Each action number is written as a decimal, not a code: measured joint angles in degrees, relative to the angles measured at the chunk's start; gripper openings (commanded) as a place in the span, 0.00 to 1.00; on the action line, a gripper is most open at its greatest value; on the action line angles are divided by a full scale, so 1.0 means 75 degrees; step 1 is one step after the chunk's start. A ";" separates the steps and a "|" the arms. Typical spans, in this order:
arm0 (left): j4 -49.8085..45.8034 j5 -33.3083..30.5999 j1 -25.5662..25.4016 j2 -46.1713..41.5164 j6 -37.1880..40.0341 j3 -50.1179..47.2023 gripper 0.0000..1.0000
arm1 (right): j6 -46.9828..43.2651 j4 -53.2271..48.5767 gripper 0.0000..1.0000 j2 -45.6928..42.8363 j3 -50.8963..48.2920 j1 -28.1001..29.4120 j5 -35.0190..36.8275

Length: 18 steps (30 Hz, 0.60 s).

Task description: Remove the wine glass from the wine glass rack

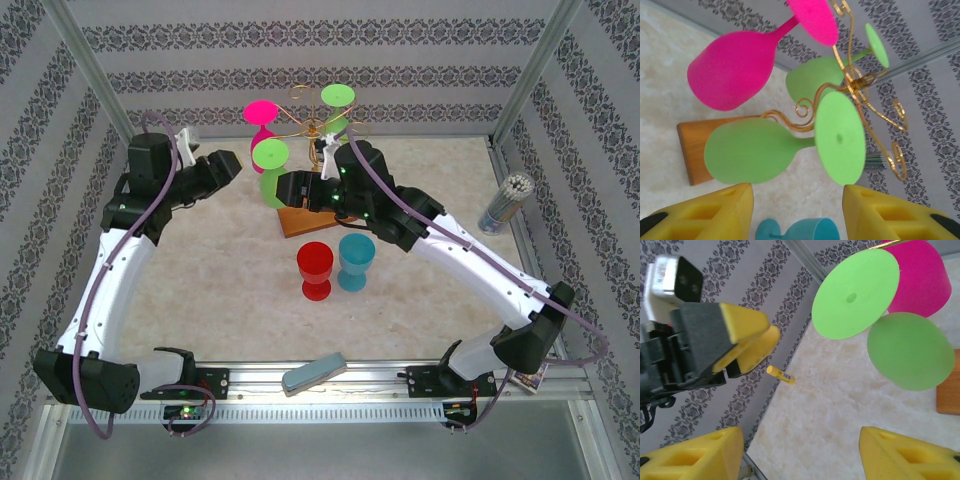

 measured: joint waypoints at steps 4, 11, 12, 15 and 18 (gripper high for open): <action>0.0064 -0.0006 0.0058 0.0000 0.0096 0.0169 0.51 | 0.0405 0.0670 0.59 0.0035 -0.0393 -0.0111 0.0012; 0.0082 -0.0003 0.0160 0.0015 0.0140 0.0175 0.51 | 0.0921 0.1498 0.51 0.0201 -0.0717 -0.0259 0.0041; 0.0082 0.0000 0.0172 0.0015 0.0140 0.0175 0.51 | 0.0994 0.1606 0.51 0.0233 -0.0720 -0.0262 0.0041; 0.0082 -0.0006 0.0207 0.0015 0.0140 0.0175 0.51 | 0.1137 0.1891 0.51 0.0268 -0.0778 -0.0277 0.0073; 0.0082 0.0003 0.0227 0.0015 0.0140 0.0175 0.51 | 0.1268 0.2095 0.51 0.0300 -0.0822 -0.0312 0.0108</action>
